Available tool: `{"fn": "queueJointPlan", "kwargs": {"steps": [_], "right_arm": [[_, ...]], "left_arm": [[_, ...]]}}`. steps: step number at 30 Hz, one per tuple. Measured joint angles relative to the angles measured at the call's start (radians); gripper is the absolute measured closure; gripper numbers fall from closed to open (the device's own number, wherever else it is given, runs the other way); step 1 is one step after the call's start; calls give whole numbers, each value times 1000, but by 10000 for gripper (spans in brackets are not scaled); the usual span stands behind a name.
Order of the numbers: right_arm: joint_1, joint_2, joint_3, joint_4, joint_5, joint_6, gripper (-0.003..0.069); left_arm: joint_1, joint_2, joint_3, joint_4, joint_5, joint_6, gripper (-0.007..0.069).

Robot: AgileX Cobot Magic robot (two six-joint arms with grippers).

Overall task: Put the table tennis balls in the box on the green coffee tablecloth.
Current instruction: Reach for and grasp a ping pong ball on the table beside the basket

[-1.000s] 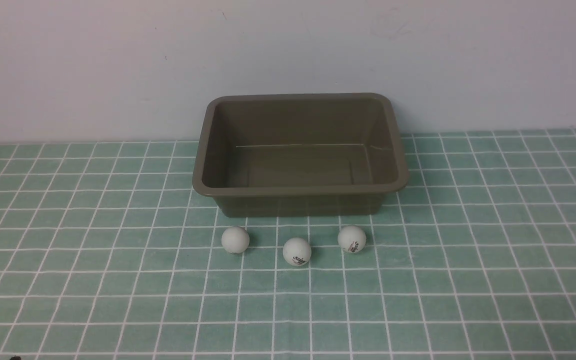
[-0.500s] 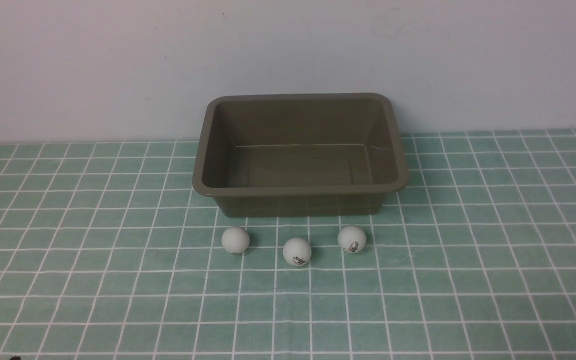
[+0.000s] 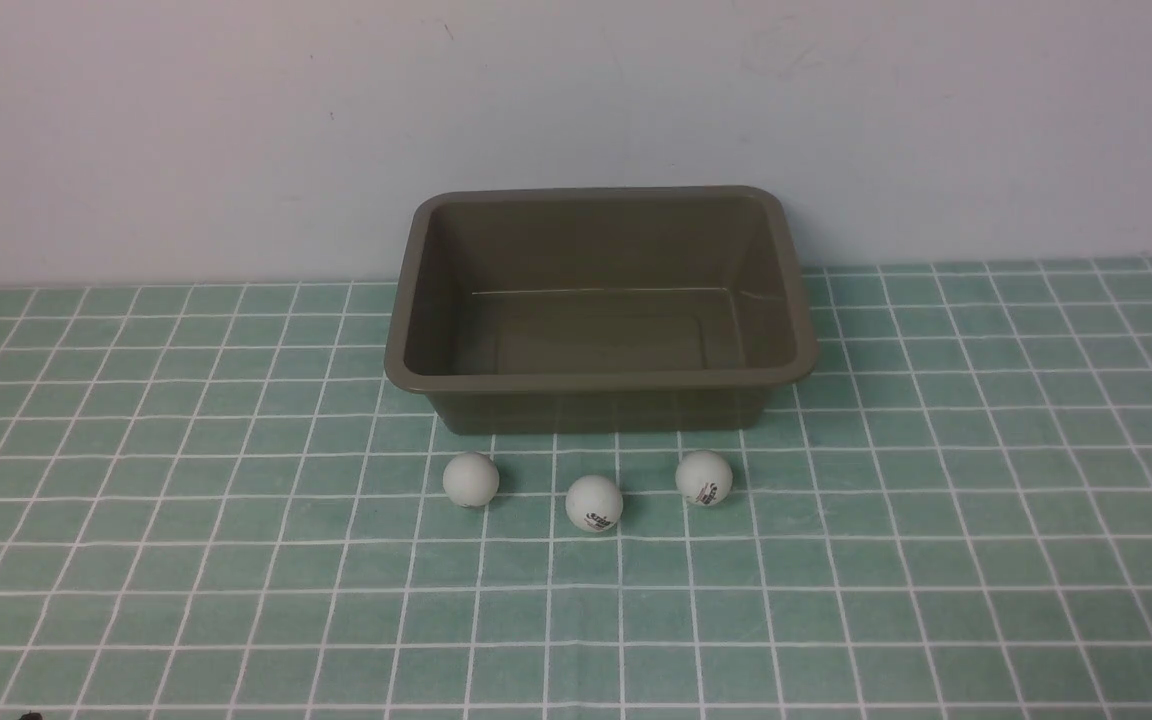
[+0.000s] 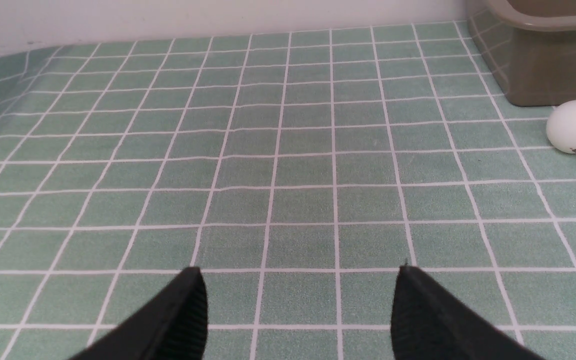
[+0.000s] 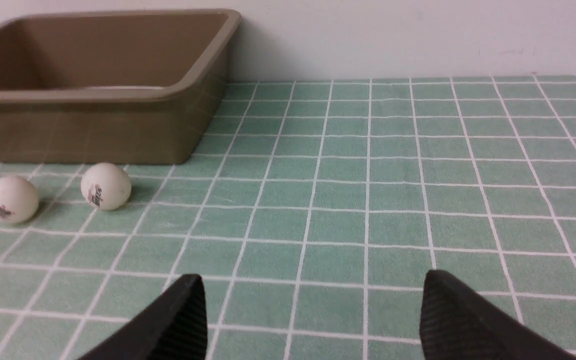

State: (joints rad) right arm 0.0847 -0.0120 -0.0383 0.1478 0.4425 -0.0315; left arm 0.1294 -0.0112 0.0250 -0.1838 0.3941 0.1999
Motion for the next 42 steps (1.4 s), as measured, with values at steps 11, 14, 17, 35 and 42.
{"fn": "queueJointPlan", "kwargs": {"steps": [11, 14, 17, 35, 42], "right_arm": [[0, 0, -278, 42, 22, 42, 143], [0, -1, -361, 39, 41, 40, 143], [0, -1, -390, 45, 40, 40, 143], [0, -1, -403, 64, 17, 40, 143], [0, -1, -403, 65, 18, 40, 143]], "left_arm": [[0, 0, 0, 0, 0, 0, 178], [0, 0, 0, 0, 0, 0, 178], [0, 0, 0, 0, 0, 0, 178], [0, 0, 0, 0, 0, 0, 178], [0, 0, 0, 0, -1, 0, 178]]}}
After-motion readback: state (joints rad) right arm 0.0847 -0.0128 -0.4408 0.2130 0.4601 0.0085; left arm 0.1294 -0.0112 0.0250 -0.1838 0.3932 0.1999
